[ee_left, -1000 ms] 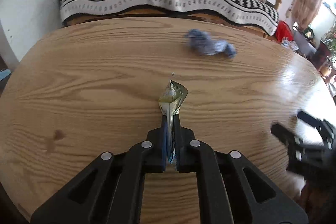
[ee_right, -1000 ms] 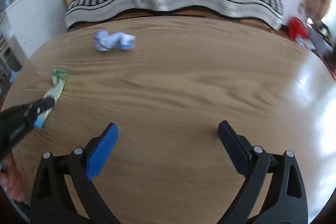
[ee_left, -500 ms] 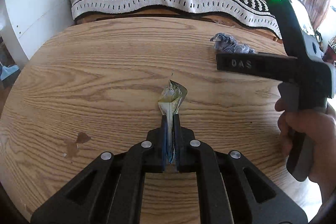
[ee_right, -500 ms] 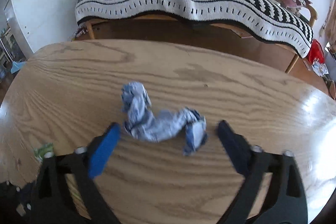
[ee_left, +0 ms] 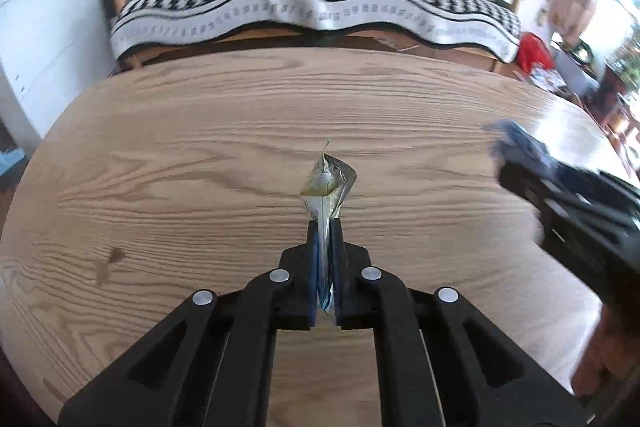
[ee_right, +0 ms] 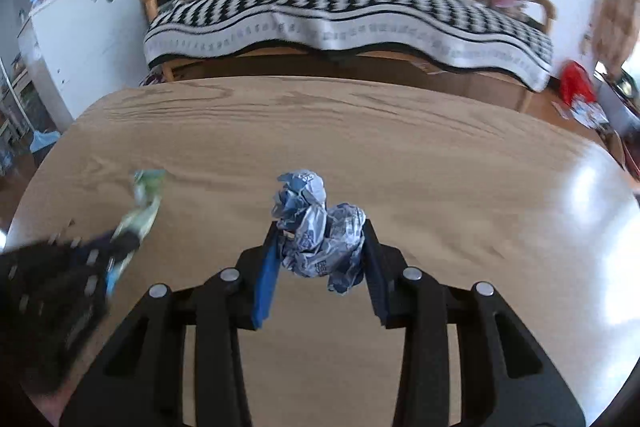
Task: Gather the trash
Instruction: 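Carry wrapper and foil to the bin and open both tools over it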
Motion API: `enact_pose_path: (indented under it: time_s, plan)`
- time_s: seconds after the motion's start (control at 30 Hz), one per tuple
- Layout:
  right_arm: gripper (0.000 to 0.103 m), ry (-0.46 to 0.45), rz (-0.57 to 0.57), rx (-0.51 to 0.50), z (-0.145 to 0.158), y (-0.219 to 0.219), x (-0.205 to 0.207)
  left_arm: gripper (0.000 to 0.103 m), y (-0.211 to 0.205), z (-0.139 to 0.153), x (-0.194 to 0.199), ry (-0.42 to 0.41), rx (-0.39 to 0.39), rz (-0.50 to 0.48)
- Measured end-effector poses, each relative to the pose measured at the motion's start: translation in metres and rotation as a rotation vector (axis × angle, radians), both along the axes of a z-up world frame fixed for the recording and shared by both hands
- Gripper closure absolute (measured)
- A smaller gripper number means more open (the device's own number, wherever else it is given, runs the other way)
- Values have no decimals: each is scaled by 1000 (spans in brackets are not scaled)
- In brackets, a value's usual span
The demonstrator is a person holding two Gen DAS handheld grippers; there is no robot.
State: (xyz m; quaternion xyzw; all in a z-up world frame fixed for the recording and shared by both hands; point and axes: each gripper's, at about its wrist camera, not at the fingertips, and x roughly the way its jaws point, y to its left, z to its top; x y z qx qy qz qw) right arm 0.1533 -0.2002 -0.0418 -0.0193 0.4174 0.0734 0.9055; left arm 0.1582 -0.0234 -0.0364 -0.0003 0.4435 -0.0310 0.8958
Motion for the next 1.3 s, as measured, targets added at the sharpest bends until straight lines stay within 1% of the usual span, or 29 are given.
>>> enact_pose_path:
  time_s: [0.03,0.07,0.13,0.17,0.2,0.27,0.37,0.43,0.47,0.57,0.7,0.77,0.87,0.97,1.0,1.13,1.3]
  plan:
    - [64,-3,-19,7,4,-14,-16,98,-10,3,-5,-8,3,-19]
    - [64,-5,-44,11,10,-35,-40,98,-24,7,-10,-11,-10,-46]
    - [64,-15,-88,1,16,-62,-72,98,-44,11,-20,-3,-45,-84]
    - [64,-17,-120,4,20,-83,-95,98,-61,15,-28,-3,-58,-114]
    - [64,-17,-145,7,22,-99,-111,98,-74,17,-36,-8,-56,-136]
    - [64,-20,-219,2,26,-136,-150,98,-110,24,-55,-26,-55,-203]
    - [64,-28,-331,3,29,-186,-206,98,-156,30,-79,-34,-82,-286]
    - [64,-31,-406,8,31,-220,-243,98,-201,33,-104,-37,-98,-368]
    - [64,-35,-445,12,33,-237,-261,98,-214,33,-112,-37,-101,-393]
    - [64,-43,-566,24,34,-284,-320,98,-280,29,-157,-34,-109,-540]
    - [64,-40,-726,38,32,-340,-391,98,-349,19,-208,-36,-110,-711]
    - [64,-34,-809,54,28,-367,-428,98,-380,13,-233,-24,-129,-785]
    - [64,-16,-883,83,16,-391,-465,98,-414,4,-256,2,-161,-861]
    - [64,-11,-951,143,8,-416,-495,98,-446,-9,-280,26,-174,-944]
    - [64,-10,-966,148,6,-420,-500,98,-457,-16,-289,41,-172,-975]
    - [64,25,-1015,162,-7,-440,-515,98,-483,-38,-312,77,-153,-1052]
    - [63,60,-1058,197,-22,-458,-528,98,-497,-54,-321,97,-128,-1093]
